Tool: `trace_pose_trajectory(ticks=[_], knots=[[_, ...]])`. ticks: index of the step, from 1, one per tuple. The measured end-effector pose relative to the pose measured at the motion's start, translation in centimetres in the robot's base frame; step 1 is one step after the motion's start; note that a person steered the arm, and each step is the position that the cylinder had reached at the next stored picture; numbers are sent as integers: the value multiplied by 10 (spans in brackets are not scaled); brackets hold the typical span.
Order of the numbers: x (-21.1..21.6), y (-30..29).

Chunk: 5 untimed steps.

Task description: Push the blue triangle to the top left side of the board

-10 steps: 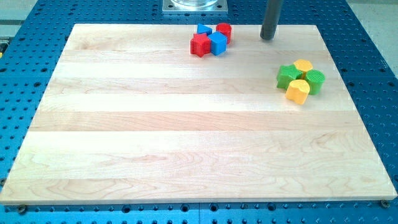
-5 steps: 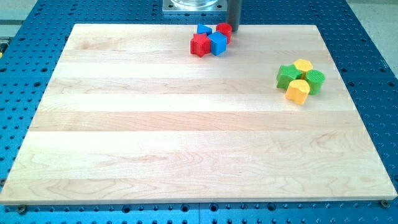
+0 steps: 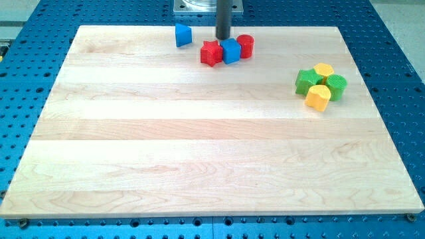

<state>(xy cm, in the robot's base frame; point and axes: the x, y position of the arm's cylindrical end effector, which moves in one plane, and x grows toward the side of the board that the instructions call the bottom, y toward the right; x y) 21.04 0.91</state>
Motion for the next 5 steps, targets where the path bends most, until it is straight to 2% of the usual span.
trace_pose_trajectory(ticks=[2, 3, 4, 5], knots=[[6, -145], [15, -32], [35, -24], [39, -112]])
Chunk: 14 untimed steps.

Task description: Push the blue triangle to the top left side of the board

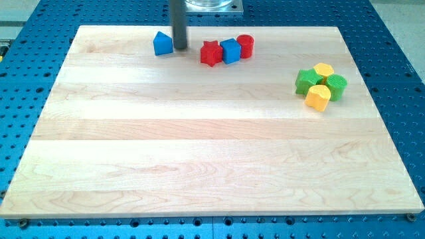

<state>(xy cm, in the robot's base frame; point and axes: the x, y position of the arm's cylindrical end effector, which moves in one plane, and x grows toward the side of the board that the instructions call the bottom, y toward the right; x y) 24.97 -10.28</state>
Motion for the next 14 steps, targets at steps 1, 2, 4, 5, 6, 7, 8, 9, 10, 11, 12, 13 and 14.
trace_pose_trajectory(ticks=[1, 2, 4, 5, 6, 7, 8, 9, 10, 11, 12, 13, 14], knots=[[5, -47], [23, -9], [27, -86], [49, -123], [126, -115], [117, -155], [78, -182], [31, -172], [53, -172], [82, -173], [48, -168], [50, -166], [56, -158]])
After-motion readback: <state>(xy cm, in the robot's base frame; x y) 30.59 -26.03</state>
